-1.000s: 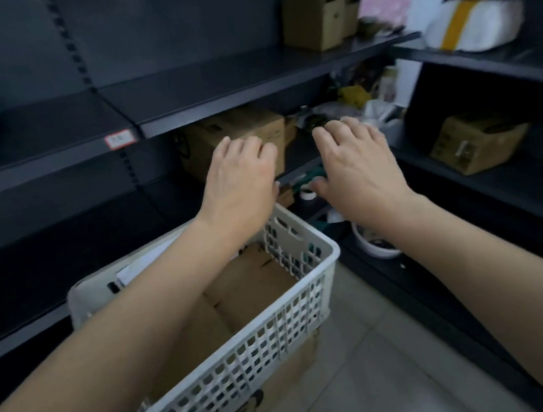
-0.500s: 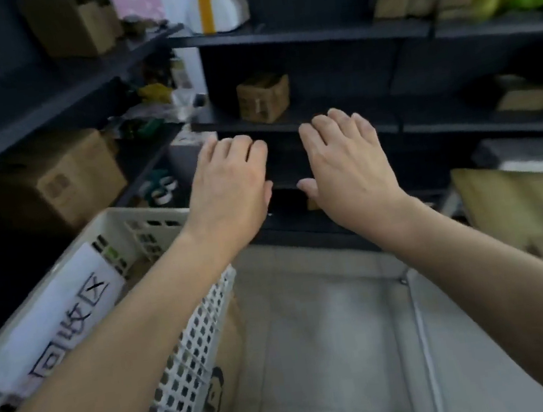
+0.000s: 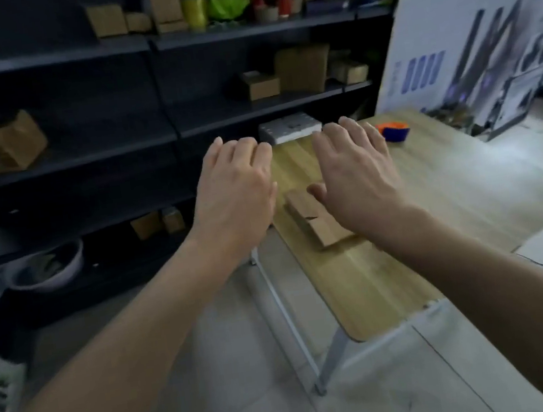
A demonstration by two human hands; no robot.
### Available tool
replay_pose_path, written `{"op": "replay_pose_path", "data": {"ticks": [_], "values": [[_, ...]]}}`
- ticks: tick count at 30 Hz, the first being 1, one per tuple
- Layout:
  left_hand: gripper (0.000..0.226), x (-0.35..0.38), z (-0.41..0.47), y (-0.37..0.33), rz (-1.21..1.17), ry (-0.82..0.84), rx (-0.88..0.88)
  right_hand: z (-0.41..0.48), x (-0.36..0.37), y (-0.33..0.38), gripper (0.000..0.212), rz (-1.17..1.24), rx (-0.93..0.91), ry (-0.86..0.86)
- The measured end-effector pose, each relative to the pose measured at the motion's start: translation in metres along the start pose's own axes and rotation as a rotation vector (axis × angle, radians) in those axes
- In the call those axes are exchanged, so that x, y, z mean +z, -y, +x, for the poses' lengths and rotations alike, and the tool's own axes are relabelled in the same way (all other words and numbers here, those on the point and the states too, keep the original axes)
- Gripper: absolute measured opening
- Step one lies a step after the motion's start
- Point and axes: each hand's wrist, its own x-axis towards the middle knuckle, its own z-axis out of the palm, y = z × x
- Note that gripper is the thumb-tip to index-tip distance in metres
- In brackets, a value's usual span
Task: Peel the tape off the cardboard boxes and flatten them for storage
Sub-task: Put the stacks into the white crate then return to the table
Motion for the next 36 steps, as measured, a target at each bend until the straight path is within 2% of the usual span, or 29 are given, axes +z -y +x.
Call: {"op": "replay_pose_path", "data": {"ticks": [6,11,17,21,25,33,36], "values": [[0.043,0.07,0.065,-0.134,-0.082,0.086,0.047,-0.017,0.027,-0.16,0.059,-0.004,0.144,0.109],[0.043,0.123,0.079,-0.169,-0.107,0.264,-0.056,-0.01,0.065,-0.221,0.056,0.054,0.116,0.209],[0.042,0.182,0.081,-0.159,-0.144,0.443,-0.243,0.014,0.125,-0.233,0.054,0.115,0.057,0.307],[0.047,0.222,0.078,-0.145,-0.29,0.594,-0.473,0.033,0.162,-0.241,0.052,0.143,0.056,0.399],[0.055,0.263,0.079,-0.127,-0.433,0.666,-0.675,0.059,0.201,-0.249,0.053,0.18,0.062,0.492],[0.052,0.326,0.082,-0.11,-0.508,0.741,-0.908,0.101,0.304,-0.248,0.06,0.403,0.164,0.772],[0.06,0.351,0.081,-0.105,-0.545,0.772,-1.002,0.116,0.341,-0.247,0.062,0.513,0.295,0.872]]}}
